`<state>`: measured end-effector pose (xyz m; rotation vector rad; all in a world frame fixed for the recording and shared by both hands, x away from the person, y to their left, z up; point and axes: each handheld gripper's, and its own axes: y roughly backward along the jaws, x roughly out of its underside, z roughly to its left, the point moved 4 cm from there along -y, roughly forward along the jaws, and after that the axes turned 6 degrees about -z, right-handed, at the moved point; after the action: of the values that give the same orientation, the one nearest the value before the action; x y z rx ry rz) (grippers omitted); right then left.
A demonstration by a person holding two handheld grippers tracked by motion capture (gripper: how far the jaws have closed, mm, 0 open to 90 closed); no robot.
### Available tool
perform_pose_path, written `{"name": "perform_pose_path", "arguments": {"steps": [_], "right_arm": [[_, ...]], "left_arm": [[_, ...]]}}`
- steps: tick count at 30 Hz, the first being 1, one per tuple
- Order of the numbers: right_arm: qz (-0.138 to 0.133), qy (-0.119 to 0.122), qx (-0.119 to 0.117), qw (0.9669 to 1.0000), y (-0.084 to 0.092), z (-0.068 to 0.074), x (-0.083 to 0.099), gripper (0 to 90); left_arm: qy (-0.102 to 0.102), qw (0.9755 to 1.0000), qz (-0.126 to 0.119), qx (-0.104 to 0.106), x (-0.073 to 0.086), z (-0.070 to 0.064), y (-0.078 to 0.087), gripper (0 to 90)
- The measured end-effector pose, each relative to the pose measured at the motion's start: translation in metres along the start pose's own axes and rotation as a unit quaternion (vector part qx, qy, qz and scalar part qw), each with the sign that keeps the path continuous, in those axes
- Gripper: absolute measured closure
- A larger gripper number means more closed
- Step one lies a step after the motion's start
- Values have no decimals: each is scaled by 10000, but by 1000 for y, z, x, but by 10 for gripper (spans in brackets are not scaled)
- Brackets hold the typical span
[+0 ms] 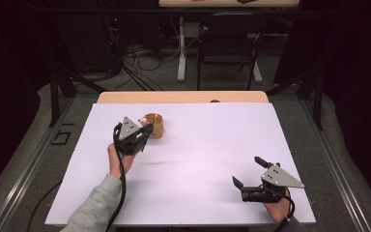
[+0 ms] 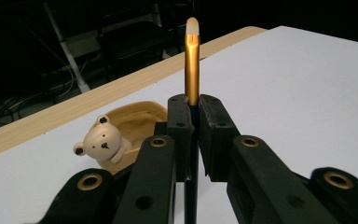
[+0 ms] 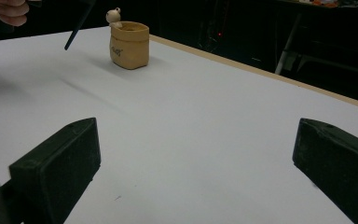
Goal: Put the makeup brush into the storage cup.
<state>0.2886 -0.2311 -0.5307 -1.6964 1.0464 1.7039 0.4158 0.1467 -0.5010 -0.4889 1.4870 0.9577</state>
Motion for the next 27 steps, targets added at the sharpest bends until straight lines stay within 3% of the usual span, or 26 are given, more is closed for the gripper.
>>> {"name": "perform_pose_path", "arguments": {"steps": [27], "right_arm": [[23, -17, -14, 10000, 0, 0, 0, 4]], "left_arm": [[315, 9994, -165, -57, -20, 14, -15, 836]]}}
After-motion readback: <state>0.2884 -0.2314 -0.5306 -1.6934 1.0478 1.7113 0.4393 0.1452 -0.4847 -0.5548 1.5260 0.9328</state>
